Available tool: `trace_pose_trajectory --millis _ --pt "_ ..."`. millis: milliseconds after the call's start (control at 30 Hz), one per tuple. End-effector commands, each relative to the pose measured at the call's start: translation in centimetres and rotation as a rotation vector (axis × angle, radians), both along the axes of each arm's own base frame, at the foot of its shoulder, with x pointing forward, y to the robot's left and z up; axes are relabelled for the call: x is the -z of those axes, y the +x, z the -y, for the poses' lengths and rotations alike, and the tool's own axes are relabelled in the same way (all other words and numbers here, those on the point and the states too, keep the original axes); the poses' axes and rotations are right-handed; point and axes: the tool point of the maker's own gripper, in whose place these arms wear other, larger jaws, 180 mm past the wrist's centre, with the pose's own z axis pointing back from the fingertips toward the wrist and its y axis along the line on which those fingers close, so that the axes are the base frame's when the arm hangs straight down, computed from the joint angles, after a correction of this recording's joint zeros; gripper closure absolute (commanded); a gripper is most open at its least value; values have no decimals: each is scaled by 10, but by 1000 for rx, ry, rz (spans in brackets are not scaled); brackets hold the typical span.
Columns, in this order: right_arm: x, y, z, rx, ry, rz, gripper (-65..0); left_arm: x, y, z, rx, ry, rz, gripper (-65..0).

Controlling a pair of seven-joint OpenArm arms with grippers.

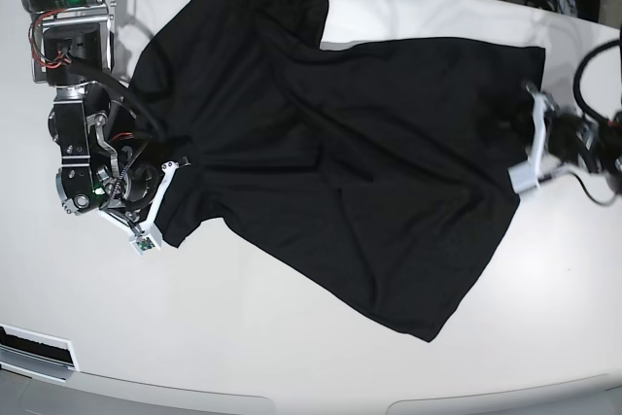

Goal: Layout the t-shirt on the table in an organized manner, then fold the t-shirt properly
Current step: 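Regrasp the shirt edge with the left gripper and pull it outward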

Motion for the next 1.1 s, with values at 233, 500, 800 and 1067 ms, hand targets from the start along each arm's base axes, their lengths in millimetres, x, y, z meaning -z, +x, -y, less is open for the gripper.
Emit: trace_pose_trajectory --millis 233,500,800,1067 --pt "-11 9 -9 -72 46 44 0 41 -32 -32 50 135 62 0" --pt "-10 6 -11 -120 50 33 0 87 -76 -68 19 261 31 0" --pt "-11 7 -3 -92 35 37 0 106 -99 -94 9 351 -42 0" --pt "-17 12 45 82 -77 62 0 109 -122 -132 -13 446 -115 0"
